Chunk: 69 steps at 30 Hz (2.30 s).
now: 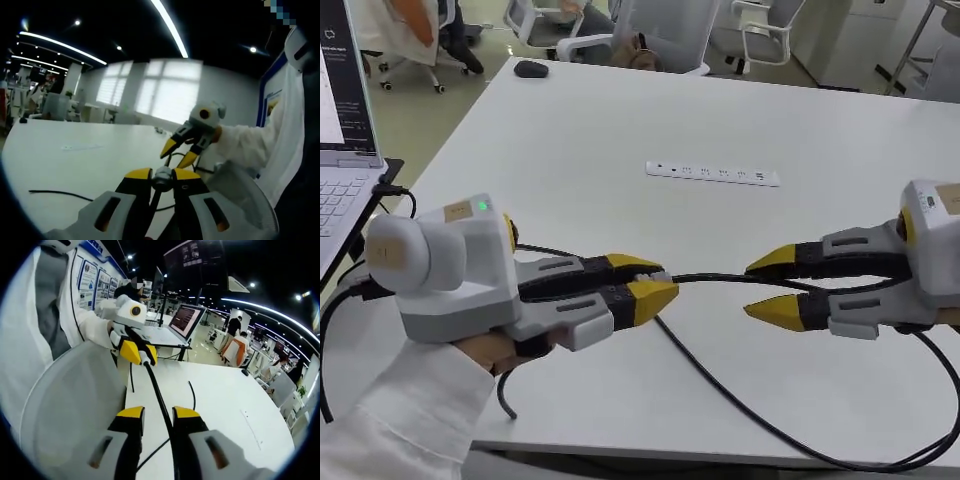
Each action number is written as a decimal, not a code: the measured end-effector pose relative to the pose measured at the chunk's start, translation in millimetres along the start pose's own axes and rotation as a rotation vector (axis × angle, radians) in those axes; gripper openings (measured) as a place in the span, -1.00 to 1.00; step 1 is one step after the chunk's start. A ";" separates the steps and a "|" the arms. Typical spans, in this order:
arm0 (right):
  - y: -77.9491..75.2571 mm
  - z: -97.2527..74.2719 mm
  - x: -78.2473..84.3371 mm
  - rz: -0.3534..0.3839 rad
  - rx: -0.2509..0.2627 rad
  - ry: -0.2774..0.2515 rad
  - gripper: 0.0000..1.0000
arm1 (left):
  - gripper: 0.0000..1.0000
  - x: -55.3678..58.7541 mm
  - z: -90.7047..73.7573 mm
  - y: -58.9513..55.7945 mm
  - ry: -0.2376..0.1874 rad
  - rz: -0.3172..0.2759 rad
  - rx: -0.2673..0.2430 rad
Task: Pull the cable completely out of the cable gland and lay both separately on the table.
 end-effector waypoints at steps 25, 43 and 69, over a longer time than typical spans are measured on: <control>14.9 38.8 -28.3 -0.184 -0.122 0.023 -0.81 | -0.65 4.7 3.6 -4.5 0.043 0.052 0.021; 7.1 30.7 -19.9 -0.184 -0.099 0.012 -0.92 | -0.64 6.0 2.4 -1.6 0.052 0.043 0.010; -12.4 -7.6 32.7 -0.025 0.048 0.061 -0.92 | -0.64 3.6 1.4 -3.9 0.042 0.042 0.011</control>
Point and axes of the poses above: the centre of the closed fingertips' face, and the gripper's own axes: z roughly forward along the fingers, y roughly to its left, x roughly out of its underside, the point moved 5 cm from there along -z, roughly backward along the fingers, and after that the axes turned 7 degrees about z, right-handed, at the moved point
